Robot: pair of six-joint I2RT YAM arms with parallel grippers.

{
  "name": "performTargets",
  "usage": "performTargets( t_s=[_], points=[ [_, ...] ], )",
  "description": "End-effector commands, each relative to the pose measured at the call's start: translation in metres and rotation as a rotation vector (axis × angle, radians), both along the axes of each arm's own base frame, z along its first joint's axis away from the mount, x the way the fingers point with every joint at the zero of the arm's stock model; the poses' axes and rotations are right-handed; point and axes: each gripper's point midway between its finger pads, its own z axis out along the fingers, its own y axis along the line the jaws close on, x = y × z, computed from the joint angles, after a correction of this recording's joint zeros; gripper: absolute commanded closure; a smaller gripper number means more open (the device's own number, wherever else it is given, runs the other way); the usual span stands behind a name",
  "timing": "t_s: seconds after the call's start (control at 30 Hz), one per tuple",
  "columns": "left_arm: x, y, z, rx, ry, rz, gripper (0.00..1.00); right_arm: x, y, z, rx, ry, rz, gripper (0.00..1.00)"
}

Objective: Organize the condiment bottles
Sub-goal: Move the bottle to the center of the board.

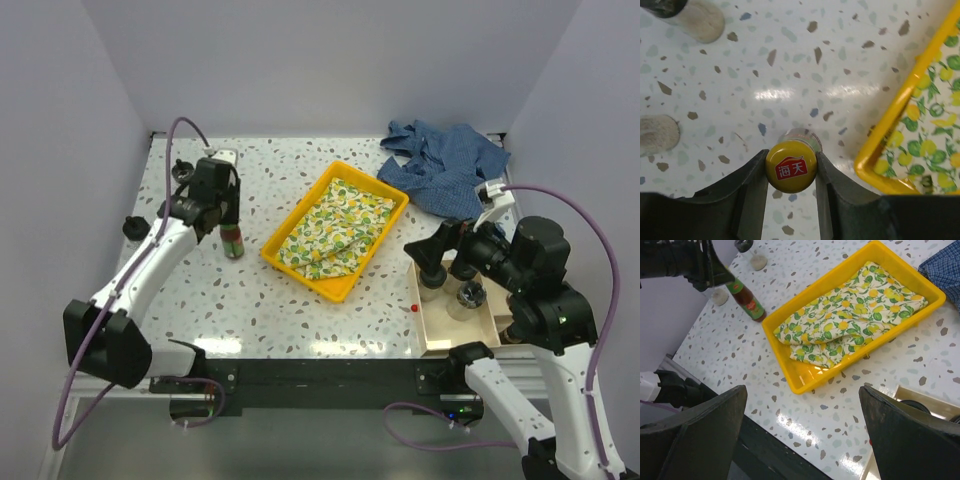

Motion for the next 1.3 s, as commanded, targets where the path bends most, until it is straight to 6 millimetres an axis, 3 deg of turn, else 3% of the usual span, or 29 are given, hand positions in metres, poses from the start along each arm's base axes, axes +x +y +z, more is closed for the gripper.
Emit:
performTargets(
  t_s=[0.0, 0.03, 0.13, 0.4, 0.6, 0.73, 0.9, 1.0, 1.1, 1.13, 1.27],
  points=[
    [-0.050, -0.049, 0.021, -0.128, -0.047, -0.096, 1.00, -0.003, 0.004, 0.000, 0.012, -0.003, 0.024, 0.01],
    [-0.064, -0.052, 0.012, -0.127, -0.015, -0.109, 1.00, -0.004, 0.004, -0.001, 0.014, -0.001, 0.025, 0.01],
    [-0.100, -0.065, 0.014, -0.183, -0.004, -0.148, 1.00, -0.003, 0.003, -0.001, 0.019, 0.003, 0.016, 0.01],
    [-0.163, -0.114, -0.002, -0.261, 0.054, -0.279, 1.00, -0.001, 0.001, -0.005, 0.017, 0.028, -0.007, 0.01],
    [-0.178, -0.157, 0.011, -0.313, -0.056, -0.389, 1.00, -0.003, 0.001, -0.018, 0.004, 0.052, -0.001, 0.01],
    [-0.187, -0.184, 0.003, -0.259, -0.057, -0.454, 1.00, -0.006, 0.003, -0.018, 0.014, 0.062, 0.011, 0.01],
    [-0.196, -0.206, 0.008, -0.251, -0.096, -0.500, 0.99, -0.006, 0.000, -0.022, -0.003, 0.069, 0.003, 0.01],
    [-0.200, -0.215, 0.012, -0.277, -0.102, -0.528, 0.85, -0.005, 0.002, -0.027, -0.003, 0.081, 0.011, 0.02],
    [-0.203, -0.216, 0.016, -0.291, -0.102, -0.539, 0.58, -0.004, 0.003, -0.030, -0.001, 0.089, 0.017, 0.02],
    [-0.203, -0.216, 0.016, -0.298, -0.102, -0.535, 0.43, -0.005, 0.004, -0.029, 0.000, 0.088, 0.020, 0.01],
    [-0.204, -0.213, 0.035, -0.369, -0.137, -0.523, 0.18, -0.006, 0.009, -0.027, 0.025, 0.097, 0.041, 0.03]
  ],
)
